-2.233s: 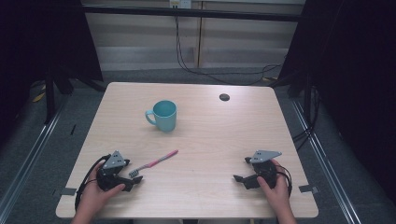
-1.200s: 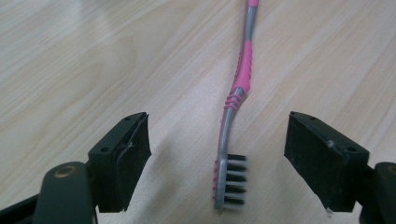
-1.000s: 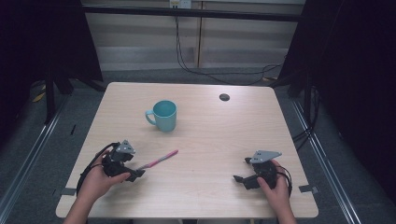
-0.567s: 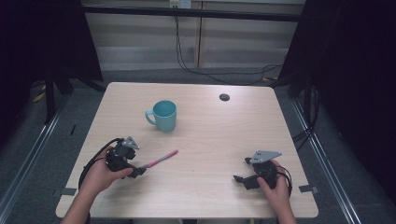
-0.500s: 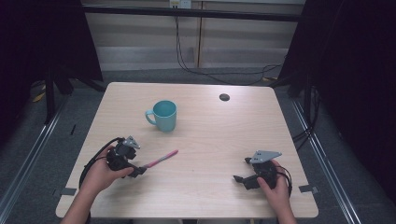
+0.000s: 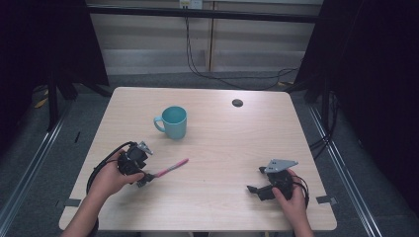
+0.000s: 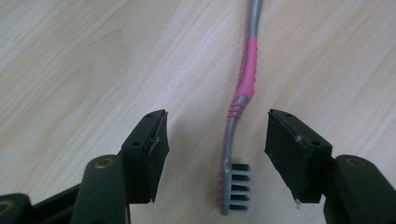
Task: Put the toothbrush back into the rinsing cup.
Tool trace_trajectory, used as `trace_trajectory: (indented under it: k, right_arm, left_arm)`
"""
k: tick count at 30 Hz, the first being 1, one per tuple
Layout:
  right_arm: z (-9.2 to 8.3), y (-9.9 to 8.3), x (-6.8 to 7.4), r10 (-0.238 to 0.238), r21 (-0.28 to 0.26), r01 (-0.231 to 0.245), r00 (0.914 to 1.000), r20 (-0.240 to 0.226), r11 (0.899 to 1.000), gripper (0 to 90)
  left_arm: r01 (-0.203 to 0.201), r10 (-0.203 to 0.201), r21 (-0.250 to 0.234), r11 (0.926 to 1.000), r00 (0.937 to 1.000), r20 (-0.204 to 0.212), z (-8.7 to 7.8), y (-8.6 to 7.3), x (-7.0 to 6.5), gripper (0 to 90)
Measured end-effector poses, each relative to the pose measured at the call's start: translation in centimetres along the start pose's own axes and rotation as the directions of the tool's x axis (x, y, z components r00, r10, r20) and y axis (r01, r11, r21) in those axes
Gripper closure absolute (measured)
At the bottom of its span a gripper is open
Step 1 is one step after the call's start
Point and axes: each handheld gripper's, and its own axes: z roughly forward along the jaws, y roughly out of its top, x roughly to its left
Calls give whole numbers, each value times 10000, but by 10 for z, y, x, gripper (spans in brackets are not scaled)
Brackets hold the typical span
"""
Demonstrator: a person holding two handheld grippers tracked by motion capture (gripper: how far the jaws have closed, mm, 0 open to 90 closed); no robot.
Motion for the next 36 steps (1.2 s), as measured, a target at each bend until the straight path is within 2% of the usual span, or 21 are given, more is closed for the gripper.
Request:
trace_trajectory:
  k: [6, 7, 12, 15, 21, 28, 30, 36]
  right_arm:
    - [0, 0, 0, -2, 0, 2, 10000, 1, 10000, 122]
    - [0, 0, 0, -2, 0, 2, 10000, 1, 10000, 122]
    - [0, 0, 0, -3, -1, 3, 10000, 1, 10000, 122]
    - [0, 0, 0, -3, -1, 3, 10000, 0, 10000, 122]
    - [0, 0, 0, -4, 0, 4, 10000, -1, 10000, 122]
    - [0, 0, 0, -3, 0, 3, 10000, 1, 10000, 122]
    - [0, 0, 0, 0, 1, 0, 10000, -1, 10000, 122]
    - [0, 0, 0, 1, 1, -1, 10000, -1, 10000, 122]
  left_arm:
    - [-214, 211, 206, 9996, 9996, 187, 3, 5, 0, 447]
    - [-137, 134, 200, 9997, 9998, 168, 4, 5, -1, 447]
    - [-388, 385, 606, 9974, 9992, 61, 7, 10, -2, 478]
    - [-709, 715, 790, 9944, 9974, -49, 8, 15, -4, 483]
    - [-1019, 1025, 947, 9903, 9947, -19, 10, 22, -8, 491]
    - [-1431, 1444, 1399, 9798, 9895, 8, 19, 32, -12, 517]
    - [-1651, 1681, 1601, 9732, 9857, -54, 21, 36, -14, 534]
    - [-1723, 1751, 1952, 9655, 9845, 31, 22, 41, -14, 550]
